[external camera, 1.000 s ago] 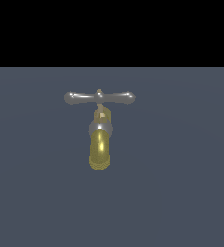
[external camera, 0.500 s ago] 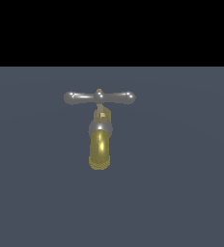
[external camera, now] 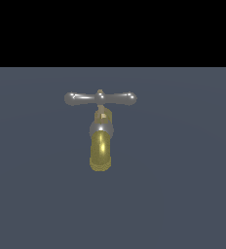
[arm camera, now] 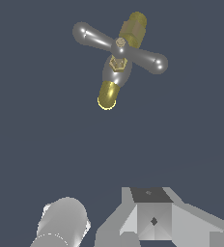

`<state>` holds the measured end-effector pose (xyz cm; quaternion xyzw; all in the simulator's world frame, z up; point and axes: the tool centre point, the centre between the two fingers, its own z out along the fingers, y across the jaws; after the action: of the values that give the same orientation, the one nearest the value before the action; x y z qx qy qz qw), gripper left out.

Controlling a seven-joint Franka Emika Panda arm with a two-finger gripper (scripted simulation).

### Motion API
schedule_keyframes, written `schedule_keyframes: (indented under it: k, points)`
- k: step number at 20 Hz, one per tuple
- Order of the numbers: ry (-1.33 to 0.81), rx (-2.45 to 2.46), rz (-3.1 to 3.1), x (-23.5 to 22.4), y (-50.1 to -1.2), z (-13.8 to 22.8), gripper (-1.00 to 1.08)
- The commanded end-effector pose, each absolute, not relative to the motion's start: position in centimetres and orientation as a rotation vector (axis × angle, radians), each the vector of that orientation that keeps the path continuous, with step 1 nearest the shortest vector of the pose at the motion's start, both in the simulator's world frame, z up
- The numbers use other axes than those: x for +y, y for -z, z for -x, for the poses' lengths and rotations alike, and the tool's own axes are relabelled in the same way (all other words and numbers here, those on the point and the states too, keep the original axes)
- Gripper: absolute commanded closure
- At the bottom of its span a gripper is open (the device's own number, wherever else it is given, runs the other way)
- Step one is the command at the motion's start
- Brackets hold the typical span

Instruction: Turn on the faucet by rotating a designated handle.

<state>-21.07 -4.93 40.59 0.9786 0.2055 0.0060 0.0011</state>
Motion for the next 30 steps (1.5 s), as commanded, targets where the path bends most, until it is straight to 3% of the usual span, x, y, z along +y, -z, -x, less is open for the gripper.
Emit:
schedule_keyframes:
  k: [1, 30]
  points:
    - [-0.018, 0.743, -3.050, -5.4, -39.4, 20.4, 1.08]
    - [-0.003, 1.752, -2.600, -7.5, -26.6, 11.7, 1.08]
